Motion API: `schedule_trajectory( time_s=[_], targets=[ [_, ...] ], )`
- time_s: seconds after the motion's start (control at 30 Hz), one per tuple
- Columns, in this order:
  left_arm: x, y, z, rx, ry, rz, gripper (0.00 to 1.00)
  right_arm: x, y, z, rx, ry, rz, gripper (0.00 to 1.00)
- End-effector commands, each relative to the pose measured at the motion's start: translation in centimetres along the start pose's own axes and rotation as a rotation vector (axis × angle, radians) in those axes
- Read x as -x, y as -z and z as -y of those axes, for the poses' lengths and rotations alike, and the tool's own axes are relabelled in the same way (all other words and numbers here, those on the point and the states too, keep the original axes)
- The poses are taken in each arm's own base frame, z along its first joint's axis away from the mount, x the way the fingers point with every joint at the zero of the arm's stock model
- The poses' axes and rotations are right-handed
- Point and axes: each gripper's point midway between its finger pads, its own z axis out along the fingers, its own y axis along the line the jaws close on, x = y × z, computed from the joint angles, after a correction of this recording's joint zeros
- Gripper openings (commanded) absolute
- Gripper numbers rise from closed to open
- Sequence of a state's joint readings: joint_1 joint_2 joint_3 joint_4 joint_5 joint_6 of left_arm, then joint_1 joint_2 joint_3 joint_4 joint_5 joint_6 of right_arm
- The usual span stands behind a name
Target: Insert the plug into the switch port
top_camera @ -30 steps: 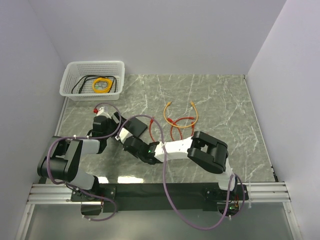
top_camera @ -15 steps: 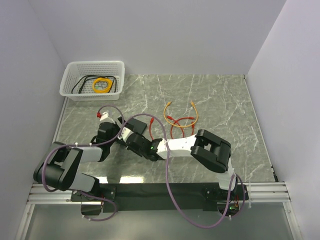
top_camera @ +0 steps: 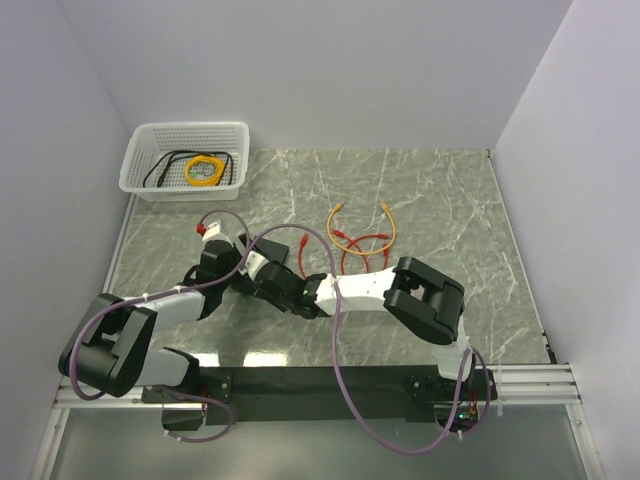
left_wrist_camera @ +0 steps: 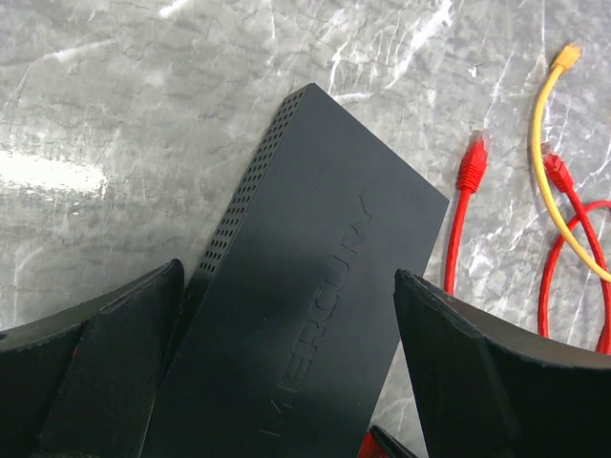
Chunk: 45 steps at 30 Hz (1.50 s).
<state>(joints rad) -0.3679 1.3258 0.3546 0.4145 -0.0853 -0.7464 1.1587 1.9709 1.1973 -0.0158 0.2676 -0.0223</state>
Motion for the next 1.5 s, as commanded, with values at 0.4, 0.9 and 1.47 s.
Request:
schedule_trajectory(
  time_s=[0.4, 0.9, 1.47],
  targets=[
    [-2.1, 0.3, 2.3, -0.023, 0.02, -0.238, 0.96, 6.3, 4.6, 2.9, -0.083, -0.175, 0.21, 0.53],
    [1.7, 1.6, 1.3, 0.015, -0.004, -0.15, 0.95, 4.2, 2.7, 15.5, -0.359, -0.576, -0.025, 0.55],
    [1.4, 1.8, 2.0, -0.046, -0.002, -0.154, 0.94, 0.9, -3.3, 15.3, -0.389, -0.684, -0.25, 0.54]
  ],
)
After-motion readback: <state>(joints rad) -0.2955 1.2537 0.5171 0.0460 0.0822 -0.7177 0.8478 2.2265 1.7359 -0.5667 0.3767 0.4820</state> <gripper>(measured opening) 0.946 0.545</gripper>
